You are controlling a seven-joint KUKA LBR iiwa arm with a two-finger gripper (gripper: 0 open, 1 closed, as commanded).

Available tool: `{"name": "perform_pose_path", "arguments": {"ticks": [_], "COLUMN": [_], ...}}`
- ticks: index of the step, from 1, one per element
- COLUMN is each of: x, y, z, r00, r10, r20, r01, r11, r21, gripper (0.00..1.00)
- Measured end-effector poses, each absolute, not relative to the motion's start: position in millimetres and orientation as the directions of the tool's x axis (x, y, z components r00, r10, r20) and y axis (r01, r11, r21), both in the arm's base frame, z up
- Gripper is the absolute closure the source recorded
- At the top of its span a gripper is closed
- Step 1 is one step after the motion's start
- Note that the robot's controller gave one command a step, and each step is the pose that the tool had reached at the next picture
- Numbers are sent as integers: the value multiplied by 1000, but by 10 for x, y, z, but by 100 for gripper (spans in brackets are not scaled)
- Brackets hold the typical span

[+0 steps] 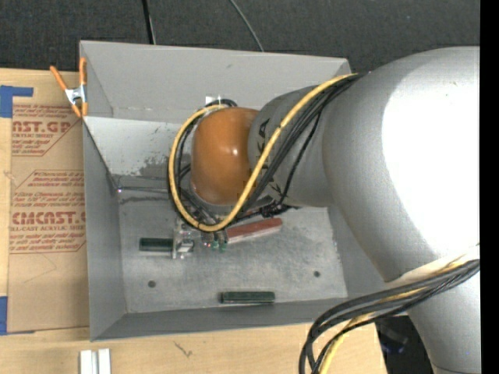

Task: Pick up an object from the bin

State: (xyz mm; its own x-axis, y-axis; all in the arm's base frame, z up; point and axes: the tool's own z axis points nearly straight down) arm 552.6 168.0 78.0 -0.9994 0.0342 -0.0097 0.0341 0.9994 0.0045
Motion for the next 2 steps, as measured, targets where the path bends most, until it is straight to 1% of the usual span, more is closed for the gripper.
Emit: {"name": "perform_pose_path", "arguments": {"ticks": [1, 2], "x": [5556, 5556], "y": [1770, 1770], "z": [1840, 1840], "r00": [-998, -998], "r10": [57, 57], "r20": [-1, -1], "r01": [57, 57], "r11": [998, 998], "r21": [1, 1], "gripper": [100, 100]}}
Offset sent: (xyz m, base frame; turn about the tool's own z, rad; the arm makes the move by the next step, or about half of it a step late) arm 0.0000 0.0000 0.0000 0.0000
